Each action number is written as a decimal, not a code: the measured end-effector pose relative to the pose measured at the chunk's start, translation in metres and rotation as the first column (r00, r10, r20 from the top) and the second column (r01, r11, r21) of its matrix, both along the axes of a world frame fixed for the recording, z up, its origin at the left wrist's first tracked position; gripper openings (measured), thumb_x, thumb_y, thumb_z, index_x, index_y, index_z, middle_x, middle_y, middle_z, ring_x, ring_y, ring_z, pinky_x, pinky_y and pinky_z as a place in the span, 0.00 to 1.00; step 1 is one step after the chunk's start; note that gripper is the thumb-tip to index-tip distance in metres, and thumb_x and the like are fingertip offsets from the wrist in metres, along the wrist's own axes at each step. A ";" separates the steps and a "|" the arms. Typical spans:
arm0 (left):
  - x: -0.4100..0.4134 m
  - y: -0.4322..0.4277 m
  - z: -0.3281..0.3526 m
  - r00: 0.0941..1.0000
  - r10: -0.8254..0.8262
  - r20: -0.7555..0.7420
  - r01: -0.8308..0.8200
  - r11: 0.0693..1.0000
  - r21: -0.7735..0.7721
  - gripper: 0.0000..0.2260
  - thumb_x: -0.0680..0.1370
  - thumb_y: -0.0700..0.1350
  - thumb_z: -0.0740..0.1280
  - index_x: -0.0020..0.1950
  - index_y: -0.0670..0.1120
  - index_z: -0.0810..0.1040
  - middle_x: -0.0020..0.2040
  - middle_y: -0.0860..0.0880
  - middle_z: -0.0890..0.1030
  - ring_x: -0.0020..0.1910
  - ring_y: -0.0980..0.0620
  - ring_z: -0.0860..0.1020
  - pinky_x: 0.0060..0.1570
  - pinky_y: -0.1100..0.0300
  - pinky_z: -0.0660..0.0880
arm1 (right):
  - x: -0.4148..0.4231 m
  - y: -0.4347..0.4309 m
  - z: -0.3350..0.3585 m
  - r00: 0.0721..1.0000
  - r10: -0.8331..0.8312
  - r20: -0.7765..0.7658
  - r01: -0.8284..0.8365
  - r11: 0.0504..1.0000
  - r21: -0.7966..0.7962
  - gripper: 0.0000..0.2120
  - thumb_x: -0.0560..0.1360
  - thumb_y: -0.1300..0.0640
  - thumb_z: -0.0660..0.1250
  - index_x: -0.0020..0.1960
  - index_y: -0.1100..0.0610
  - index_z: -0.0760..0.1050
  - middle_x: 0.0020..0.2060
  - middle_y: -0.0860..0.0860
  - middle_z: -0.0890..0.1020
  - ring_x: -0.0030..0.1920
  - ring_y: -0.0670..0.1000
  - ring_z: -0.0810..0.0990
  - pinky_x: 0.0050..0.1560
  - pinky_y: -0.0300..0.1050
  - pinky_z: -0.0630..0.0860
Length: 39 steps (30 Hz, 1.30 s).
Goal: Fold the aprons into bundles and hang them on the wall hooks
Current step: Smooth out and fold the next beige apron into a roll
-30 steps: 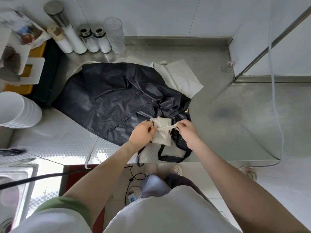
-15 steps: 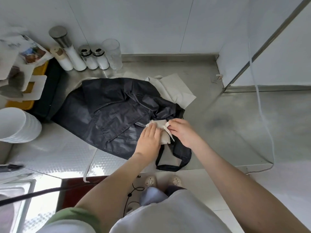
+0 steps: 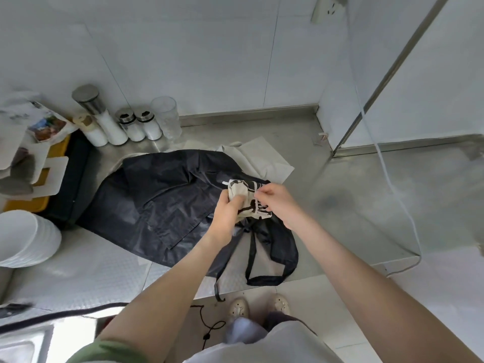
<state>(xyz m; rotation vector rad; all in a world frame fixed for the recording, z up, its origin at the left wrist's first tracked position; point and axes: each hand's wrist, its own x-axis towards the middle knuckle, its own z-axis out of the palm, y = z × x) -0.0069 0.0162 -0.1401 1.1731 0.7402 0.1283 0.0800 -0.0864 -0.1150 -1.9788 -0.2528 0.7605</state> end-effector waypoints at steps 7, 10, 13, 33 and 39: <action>0.022 -0.009 0.012 0.985 -0.167 0.051 0.168 0.986 -0.002 0.11 0.81 0.47 0.64 0.61 0.44 0.73 0.57 0.42 0.81 0.53 0.47 0.81 0.52 0.52 0.80 | 0.003 -0.011 0.022 0.999 0.009 -0.046 -0.006 0.999 0.053 0.07 0.77 0.67 0.62 0.51 0.64 0.79 0.38 0.51 0.78 0.38 0.45 0.74 0.42 0.38 0.71; 0.026 -0.013 0.021 0.972 -0.209 0.103 0.218 0.972 -0.085 0.12 0.84 0.47 0.55 0.59 0.45 0.75 0.55 0.43 0.82 0.54 0.48 0.81 0.53 0.54 0.79 | 0.009 -0.023 0.032 0.995 0.081 -0.065 -0.073 0.989 0.129 0.07 0.78 0.66 0.62 0.51 0.60 0.78 0.42 0.51 0.80 0.41 0.44 0.77 0.41 0.30 0.72; 0.030 -0.018 0.034 0.955 -0.272 0.123 0.284 0.954 -0.098 0.15 0.85 0.46 0.52 0.62 0.43 0.75 0.55 0.43 0.83 0.52 0.48 0.83 0.47 0.59 0.80 | 0.015 -0.036 0.039 0.994 0.094 -0.057 -0.086 0.988 0.126 0.06 0.79 0.60 0.65 0.43 0.56 0.74 0.37 0.49 0.77 0.38 0.45 0.74 0.39 0.35 0.70; 0.130 -0.173 0.157 0.806 -0.572 0.152 0.514 0.804 0.299 0.24 0.77 0.47 0.70 0.68 0.47 0.62 0.59 0.52 0.77 0.56 0.57 0.78 0.54 0.61 0.77 | 0.106 -0.220 0.134 0.970 -0.037 0.242 0.001 0.989 0.149 0.11 0.61 0.51 0.67 0.41 0.54 0.72 0.39 0.54 0.75 0.42 0.51 0.73 0.46 0.48 0.68; 0.190 -0.222 0.247 0.791 -0.612 0.007 0.385 0.506 0.772 0.21 0.76 0.50 0.69 0.67 0.57 0.68 0.37 0.48 0.77 0.29 0.64 0.74 0.43 0.59 0.70 | 0.151 -0.284 0.210 0.875 0.040 0.483 -0.082 0.994 0.066 0.04 0.75 0.56 0.64 0.45 0.56 0.71 0.37 0.50 0.75 0.39 0.49 0.72 0.43 0.46 0.67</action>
